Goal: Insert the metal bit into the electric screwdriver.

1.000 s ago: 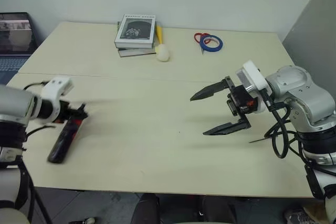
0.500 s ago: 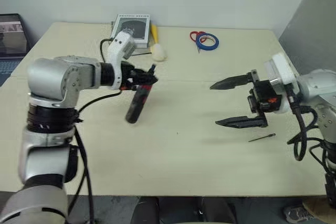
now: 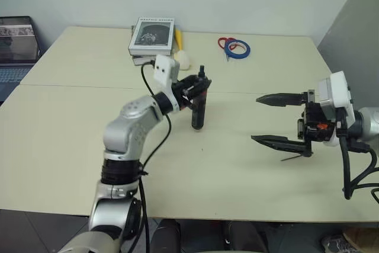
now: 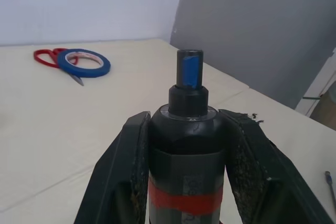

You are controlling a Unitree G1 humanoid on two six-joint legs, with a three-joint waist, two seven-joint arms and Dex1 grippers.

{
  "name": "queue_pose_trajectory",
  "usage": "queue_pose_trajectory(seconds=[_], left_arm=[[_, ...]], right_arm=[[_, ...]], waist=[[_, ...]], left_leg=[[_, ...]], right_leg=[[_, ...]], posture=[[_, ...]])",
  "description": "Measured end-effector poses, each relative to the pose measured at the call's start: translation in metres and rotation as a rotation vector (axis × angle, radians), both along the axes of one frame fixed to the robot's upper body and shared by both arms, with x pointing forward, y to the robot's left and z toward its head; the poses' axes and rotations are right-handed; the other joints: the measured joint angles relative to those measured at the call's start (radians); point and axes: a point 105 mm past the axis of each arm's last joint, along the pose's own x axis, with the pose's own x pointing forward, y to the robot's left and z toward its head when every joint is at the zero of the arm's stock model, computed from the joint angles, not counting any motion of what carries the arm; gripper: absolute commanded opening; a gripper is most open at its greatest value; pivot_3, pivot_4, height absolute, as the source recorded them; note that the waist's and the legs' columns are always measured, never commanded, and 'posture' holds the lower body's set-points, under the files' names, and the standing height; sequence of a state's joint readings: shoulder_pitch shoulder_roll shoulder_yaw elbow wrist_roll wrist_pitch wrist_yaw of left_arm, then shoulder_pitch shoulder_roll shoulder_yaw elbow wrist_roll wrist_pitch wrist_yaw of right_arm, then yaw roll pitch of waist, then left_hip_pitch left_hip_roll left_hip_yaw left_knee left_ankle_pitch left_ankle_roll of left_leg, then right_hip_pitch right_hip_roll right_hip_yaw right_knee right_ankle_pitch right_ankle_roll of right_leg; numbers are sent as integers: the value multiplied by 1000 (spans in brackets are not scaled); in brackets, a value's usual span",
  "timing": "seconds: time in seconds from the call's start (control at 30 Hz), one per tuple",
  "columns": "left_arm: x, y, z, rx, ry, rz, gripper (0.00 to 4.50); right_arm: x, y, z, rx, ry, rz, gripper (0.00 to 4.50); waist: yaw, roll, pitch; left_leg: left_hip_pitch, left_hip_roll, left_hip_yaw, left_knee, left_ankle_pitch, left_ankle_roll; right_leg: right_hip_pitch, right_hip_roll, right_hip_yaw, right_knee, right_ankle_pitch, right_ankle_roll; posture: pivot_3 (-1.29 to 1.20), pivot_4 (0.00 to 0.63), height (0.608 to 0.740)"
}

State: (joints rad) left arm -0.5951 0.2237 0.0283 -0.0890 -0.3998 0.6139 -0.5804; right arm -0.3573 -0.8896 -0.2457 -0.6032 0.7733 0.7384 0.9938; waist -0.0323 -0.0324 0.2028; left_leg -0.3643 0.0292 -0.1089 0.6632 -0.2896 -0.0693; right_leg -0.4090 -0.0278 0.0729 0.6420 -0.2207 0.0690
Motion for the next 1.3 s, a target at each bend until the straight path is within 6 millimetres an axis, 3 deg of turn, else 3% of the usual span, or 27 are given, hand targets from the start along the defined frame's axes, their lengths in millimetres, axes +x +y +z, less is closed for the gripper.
queue_pose_trajectory(seconds=[0.57,0.9,1.07,1.3], left_arm=[[-39,21,-17,27,-118,59,1640],[-40,22,-17,25,-118,60,1640],[-42,10,-18,44,-130,32,1639],[-39,-10,-19,81,-179,4,1638]], right_arm=[[2,3,2,32,-14,-15,4500],[13,-1,-1,11,-51,-71,4500],[24,-40,-22,-203,37,-195,4500],[33,-97,-54,-552,168,-208,4500]], waist=[[3,0,-1],[3,0,-1],[8,0,-1],[7,2,-2]], left_leg=[[2,0,0,0,0,0],[2,0,-1,0,0,0],[1,0,0,0,0,0],[2,0,0,-1,0,0]], right_leg=[[1,0,0,1,-1,0],[2,0,0,0,-1,-1],[2,0,0,-1,-2,-1],[3,0,0,-2,-2,-2]], posture=[[0,150,740],[0,150,740],[0,150,740],[0,150,740]])
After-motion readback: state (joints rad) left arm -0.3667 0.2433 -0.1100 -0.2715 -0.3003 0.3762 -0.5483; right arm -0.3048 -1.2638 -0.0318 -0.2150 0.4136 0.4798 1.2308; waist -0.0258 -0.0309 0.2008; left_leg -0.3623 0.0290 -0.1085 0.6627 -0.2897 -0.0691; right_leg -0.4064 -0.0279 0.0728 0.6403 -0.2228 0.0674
